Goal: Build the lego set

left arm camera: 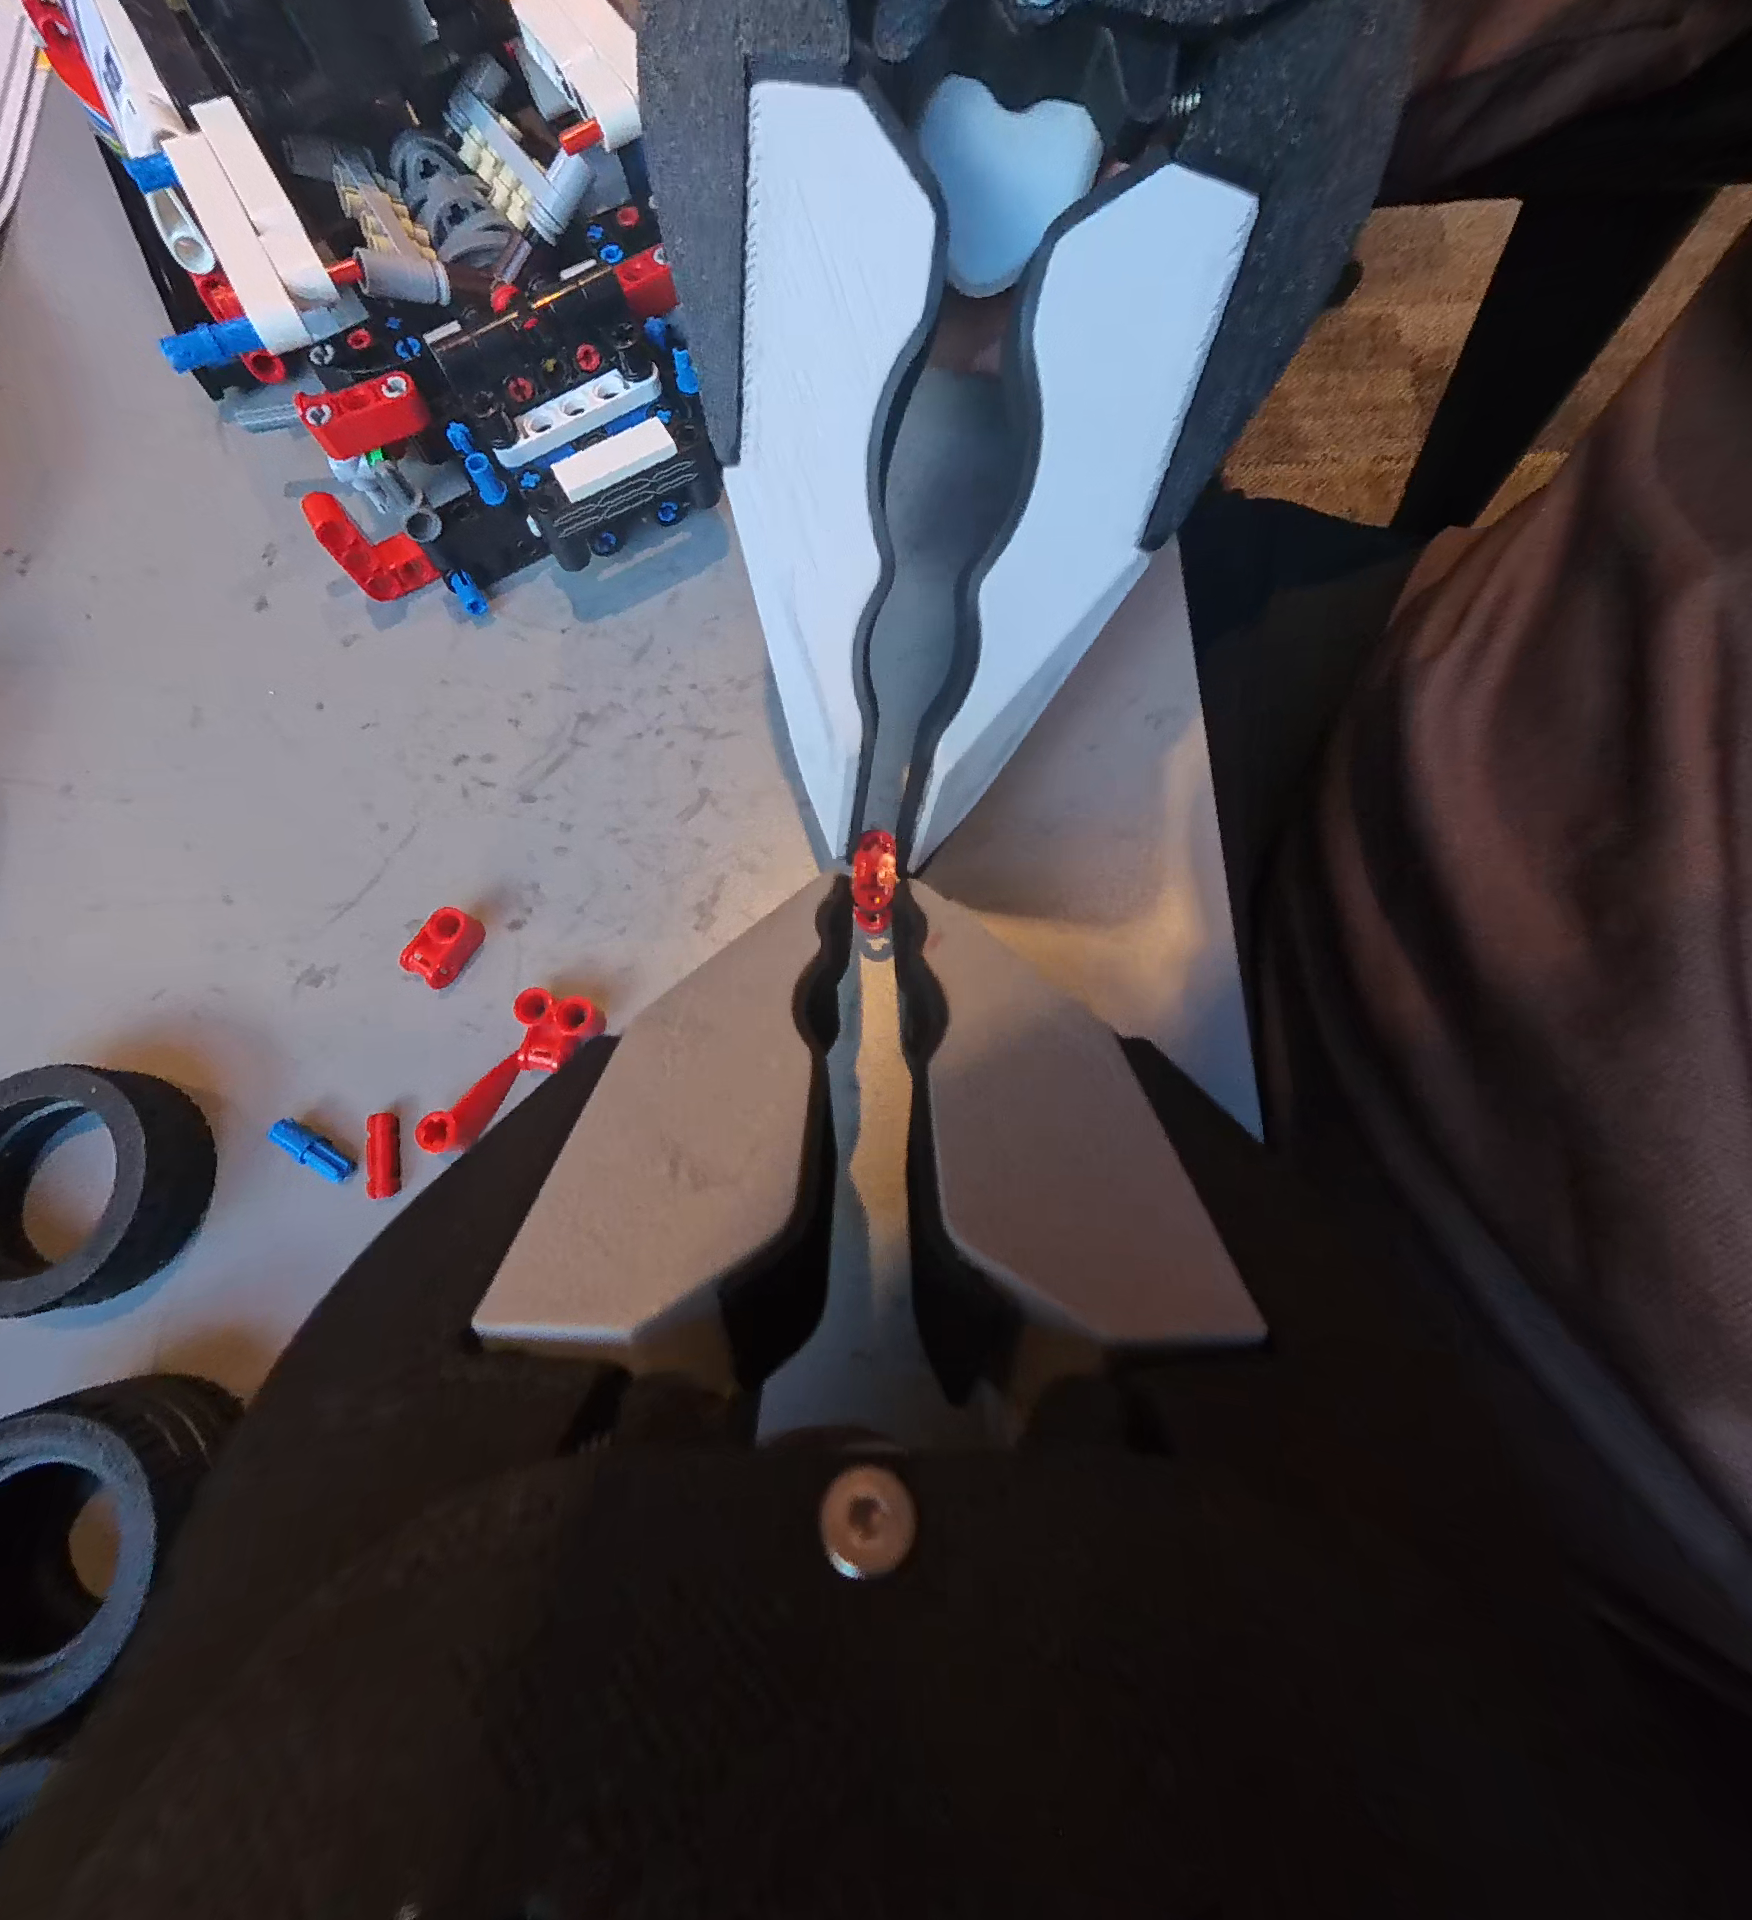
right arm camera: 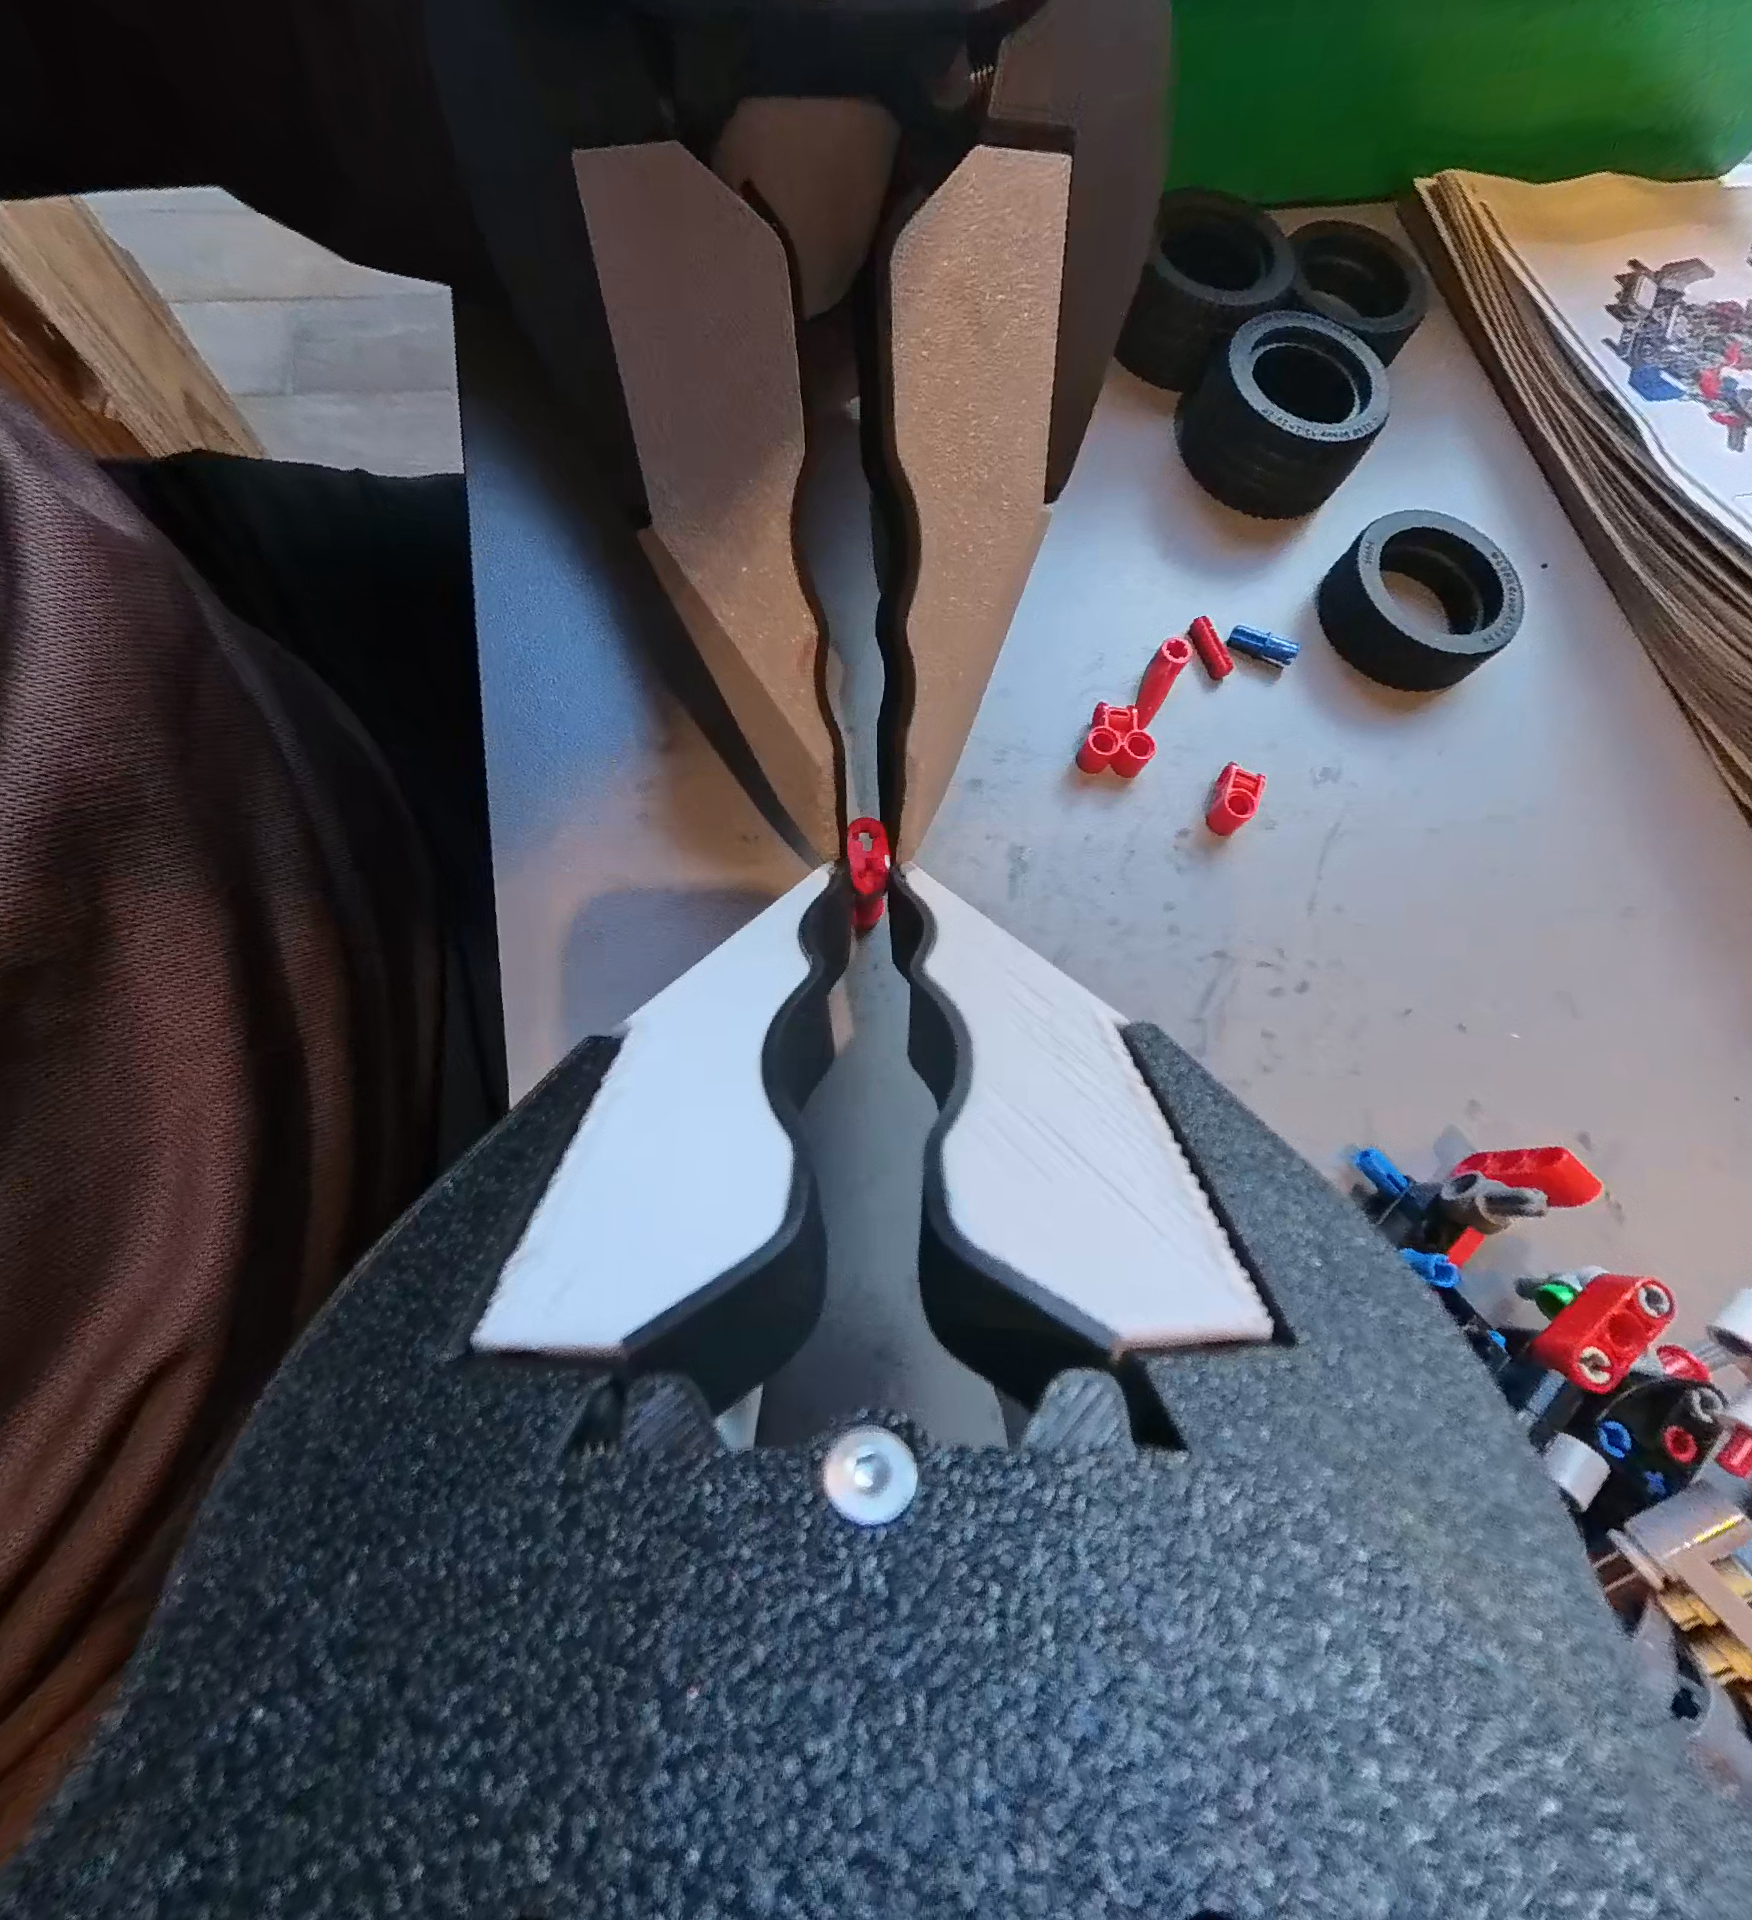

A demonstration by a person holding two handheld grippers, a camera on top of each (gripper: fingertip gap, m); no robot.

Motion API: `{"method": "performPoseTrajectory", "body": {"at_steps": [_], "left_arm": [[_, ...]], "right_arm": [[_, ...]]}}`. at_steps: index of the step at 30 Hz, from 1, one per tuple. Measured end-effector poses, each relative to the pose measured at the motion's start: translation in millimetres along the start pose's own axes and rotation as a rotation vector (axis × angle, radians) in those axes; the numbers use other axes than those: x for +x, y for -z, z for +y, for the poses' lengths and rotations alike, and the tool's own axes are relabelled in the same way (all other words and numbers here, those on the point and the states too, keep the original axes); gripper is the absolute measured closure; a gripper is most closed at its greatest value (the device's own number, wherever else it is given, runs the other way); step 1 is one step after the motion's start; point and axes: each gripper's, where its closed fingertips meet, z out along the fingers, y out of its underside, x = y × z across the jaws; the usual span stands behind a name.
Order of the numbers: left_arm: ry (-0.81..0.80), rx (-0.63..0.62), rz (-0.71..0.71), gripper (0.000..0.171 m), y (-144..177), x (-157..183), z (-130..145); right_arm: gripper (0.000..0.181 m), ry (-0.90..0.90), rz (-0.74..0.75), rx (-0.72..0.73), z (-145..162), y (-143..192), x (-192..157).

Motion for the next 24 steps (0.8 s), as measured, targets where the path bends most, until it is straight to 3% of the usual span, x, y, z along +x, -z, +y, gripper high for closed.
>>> {"method": "performPoseTrajectory", "body": {"at_steps": [9,24], "left_arm": [[-0.018,-0.073,0.021,0.168,-6.2,3.0,7.1],[0.031,-0.023,0.023,0.167,-6.7,-0.6,6.4]], "right_arm": [[0.174,0.008,-0.016,-0.062,8.5,-5.5,-4.8],[0.172,-0.061,-0.011,-0.046,7.5,-4.5,1.0]]}}
